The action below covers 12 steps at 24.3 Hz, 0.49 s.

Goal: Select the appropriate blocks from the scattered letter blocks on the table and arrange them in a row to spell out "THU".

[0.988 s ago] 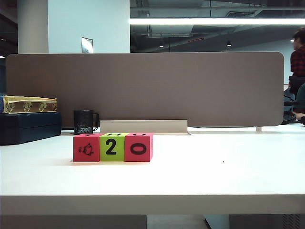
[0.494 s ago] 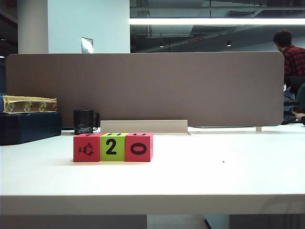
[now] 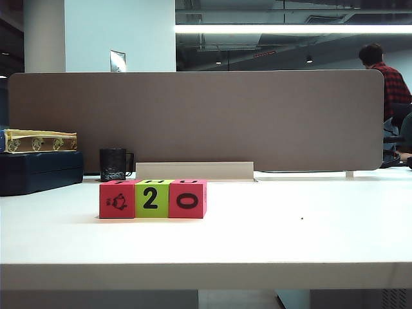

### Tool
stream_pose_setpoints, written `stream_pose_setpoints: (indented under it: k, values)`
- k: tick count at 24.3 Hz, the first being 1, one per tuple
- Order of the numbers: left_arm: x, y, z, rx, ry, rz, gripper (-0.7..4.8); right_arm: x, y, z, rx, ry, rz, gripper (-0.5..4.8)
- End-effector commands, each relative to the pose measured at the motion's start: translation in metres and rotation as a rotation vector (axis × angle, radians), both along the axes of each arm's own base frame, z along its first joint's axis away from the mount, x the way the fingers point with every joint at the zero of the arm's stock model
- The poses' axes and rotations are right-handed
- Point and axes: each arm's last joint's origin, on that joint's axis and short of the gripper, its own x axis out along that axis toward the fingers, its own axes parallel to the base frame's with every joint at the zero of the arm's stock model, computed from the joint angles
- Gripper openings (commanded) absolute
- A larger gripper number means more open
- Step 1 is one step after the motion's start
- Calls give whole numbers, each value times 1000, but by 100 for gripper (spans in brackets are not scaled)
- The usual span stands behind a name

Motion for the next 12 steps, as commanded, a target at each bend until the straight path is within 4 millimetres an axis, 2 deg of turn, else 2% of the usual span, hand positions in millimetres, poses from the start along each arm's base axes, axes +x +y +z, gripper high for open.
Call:
stream_pose_setpoints:
  k: [1,12]
  values:
    - [0,0,0,3,9,-6,-5,-1,0,-8,-12,71,3,-4]
    - [0,0,-1,3,10,-6,-5,-1,2,-10,-41,84,51,-4]
